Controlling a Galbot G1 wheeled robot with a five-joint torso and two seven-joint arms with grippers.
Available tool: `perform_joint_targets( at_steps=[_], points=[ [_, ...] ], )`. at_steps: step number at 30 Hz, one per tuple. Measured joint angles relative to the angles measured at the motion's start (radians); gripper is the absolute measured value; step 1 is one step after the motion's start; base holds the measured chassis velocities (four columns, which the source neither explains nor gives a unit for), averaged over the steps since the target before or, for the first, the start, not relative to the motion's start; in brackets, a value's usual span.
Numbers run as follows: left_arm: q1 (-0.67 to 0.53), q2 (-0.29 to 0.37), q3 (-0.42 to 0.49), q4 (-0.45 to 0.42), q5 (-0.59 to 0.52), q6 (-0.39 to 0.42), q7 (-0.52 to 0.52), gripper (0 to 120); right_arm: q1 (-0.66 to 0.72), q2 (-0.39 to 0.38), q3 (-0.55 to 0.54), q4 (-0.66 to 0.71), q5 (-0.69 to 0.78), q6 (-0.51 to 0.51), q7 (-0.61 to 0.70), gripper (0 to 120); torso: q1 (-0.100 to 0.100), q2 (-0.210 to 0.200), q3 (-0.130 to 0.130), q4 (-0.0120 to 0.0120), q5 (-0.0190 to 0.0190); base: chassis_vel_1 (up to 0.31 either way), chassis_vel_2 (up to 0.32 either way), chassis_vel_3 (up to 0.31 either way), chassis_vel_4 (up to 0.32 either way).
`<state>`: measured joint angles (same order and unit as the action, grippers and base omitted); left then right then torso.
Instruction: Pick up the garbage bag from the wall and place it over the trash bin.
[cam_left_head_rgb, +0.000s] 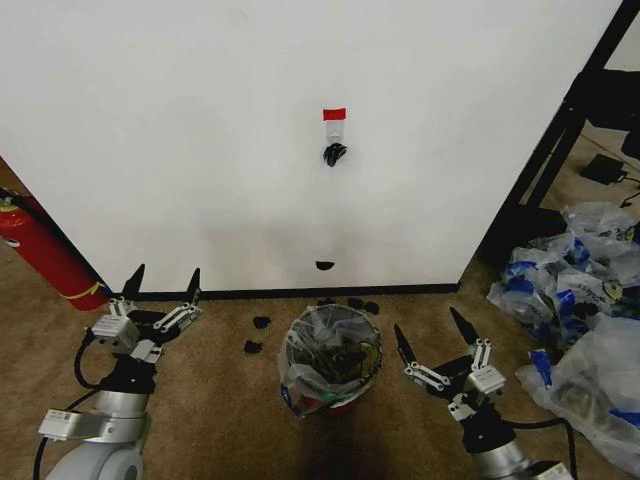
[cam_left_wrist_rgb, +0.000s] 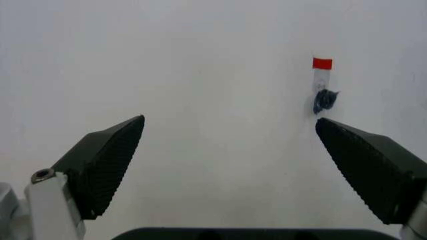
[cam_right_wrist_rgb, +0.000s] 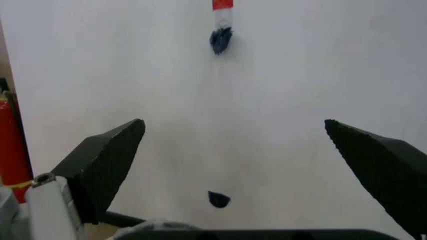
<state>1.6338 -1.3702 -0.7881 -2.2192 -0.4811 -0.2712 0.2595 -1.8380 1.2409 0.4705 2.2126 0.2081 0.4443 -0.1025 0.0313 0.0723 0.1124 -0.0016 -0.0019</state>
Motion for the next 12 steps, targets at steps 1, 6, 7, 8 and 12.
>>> perform_joint_targets(
  at_steps=[1,6,7,8,12],
  points=[
    [0.002,0.001,-0.001,0.001,-0.001,-0.001,0.002,100,0.000,0.000,-0.007,-0.002,0.000,-0.002,0.004,100,0.000,0.000,0.000,0.0001,0.0000,0.000,0.000,0.000,0.000],
    [0.007,0.003,-0.005,0.002,0.001,-0.001,0.009,100,0.009,-0.001,-0.016,-0.008,-0.001,-0.004,0.018,100,0.000,0.000,0.000,0.0001,0.0000,0.000,0.000,0.000,0.000],
    [0.007,0.003,-0.005,0.002,0.001,-0.001,0.009,100,0.009,-0.001,-0.016,-0.008,-0.001,-0.004,0.018,100,0.000,0.000,0.000,0.0001,0.0000,0.000,0.000,0.000,0.000],
    [0.010,0.002,-0.005,0.001,0.003,0.003,0.010,100,0.012,0.000,-0.018,-0.010,-0.002,-0.003,0.024,100,0.000,0.000,0.000,0.0000,-0.0001,0.000,0.000,0.000,0.000],
    [0.014,-0.012,-0.003,-0.003,0.006,0.004,-0.026,100,0.017,0.008,-0.018,-0.012,-0.004,0.018,0.041,100,0.000,0.000,0.000,0.0001,0.0001,0.000,0.000,0.000,0.000]
  ],
)
